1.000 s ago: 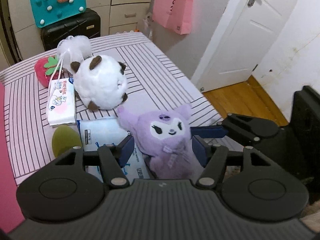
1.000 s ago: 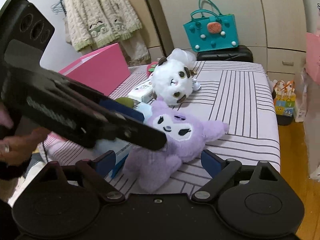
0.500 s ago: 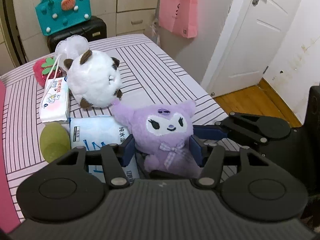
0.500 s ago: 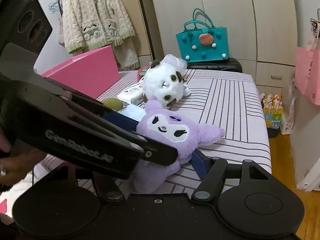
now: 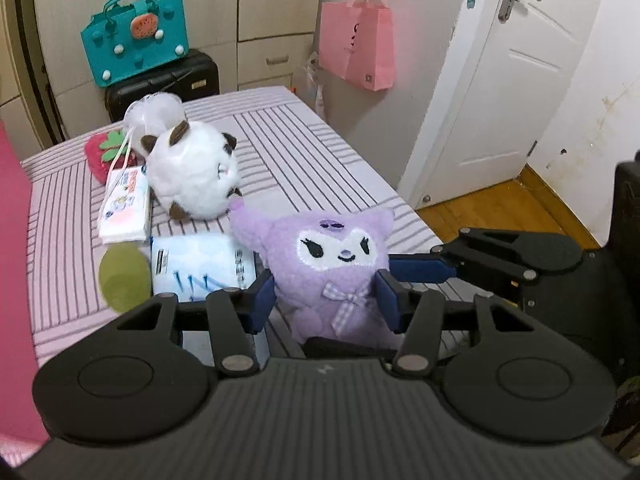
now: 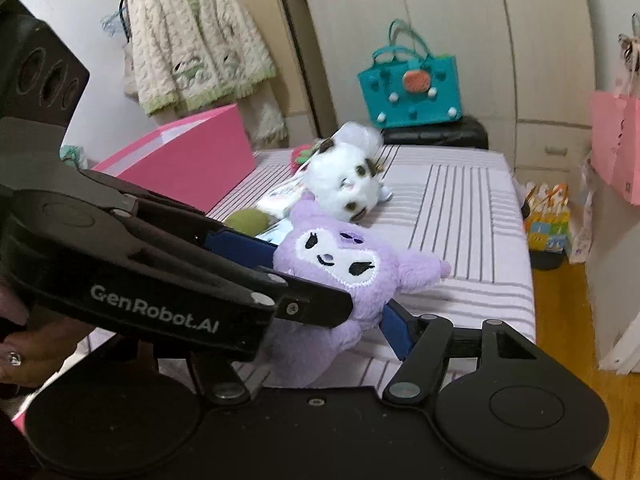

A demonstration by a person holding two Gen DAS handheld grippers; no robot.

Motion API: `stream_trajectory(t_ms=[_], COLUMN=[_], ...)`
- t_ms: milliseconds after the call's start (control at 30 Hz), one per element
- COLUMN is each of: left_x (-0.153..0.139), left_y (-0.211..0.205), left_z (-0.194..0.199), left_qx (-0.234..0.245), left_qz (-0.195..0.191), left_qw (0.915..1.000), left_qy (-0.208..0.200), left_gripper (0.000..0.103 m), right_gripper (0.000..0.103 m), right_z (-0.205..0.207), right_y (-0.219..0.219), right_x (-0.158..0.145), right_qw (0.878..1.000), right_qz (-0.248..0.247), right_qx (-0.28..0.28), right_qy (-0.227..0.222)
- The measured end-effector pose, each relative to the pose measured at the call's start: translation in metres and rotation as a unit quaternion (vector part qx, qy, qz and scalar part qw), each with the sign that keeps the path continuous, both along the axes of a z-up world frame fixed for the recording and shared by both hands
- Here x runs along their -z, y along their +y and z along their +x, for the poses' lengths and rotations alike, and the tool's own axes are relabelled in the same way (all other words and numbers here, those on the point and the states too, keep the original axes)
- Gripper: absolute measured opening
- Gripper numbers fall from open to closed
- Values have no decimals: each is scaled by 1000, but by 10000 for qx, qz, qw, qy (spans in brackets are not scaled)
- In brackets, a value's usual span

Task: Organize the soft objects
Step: 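Carry the purple plush with the left tool into the pink box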

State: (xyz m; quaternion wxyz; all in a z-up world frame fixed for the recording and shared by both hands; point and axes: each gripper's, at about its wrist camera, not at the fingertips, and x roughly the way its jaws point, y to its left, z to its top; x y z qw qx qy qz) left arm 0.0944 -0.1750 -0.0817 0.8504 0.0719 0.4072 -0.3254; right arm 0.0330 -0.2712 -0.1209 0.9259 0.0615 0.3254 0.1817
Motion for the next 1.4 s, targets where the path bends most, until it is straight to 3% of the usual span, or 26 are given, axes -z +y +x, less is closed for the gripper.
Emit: stream_trajectory(t_ms=[267, 533, 967, 1400], left_x=[-18, -44, -81, -108], left_y=[25, 72, 153, 215], left_z=[-16, -34, -60, -74], left_qx=[-43, -213, -773, -1210], left_qz=[-43, -224, -367, -632], left_qw=[9984, 9948, 9894, 9863], left_qy=[570, 972, 1172, 926], left_gripper=[52, 52, 51, 52], right_gripper=[72, 72, 73, 73], right_z=[-14, -29, -29, -13], right_y=[21, 52, 121, 177], right_x=[-27, -55, -95, -134], right_qw=[9977, 9923, 9739, 9562], right_qz=[-219, -225, -297, -534], right_qx=[-457, -1061, -2100, -2735], right_qy=[450, 593, 805, 898])
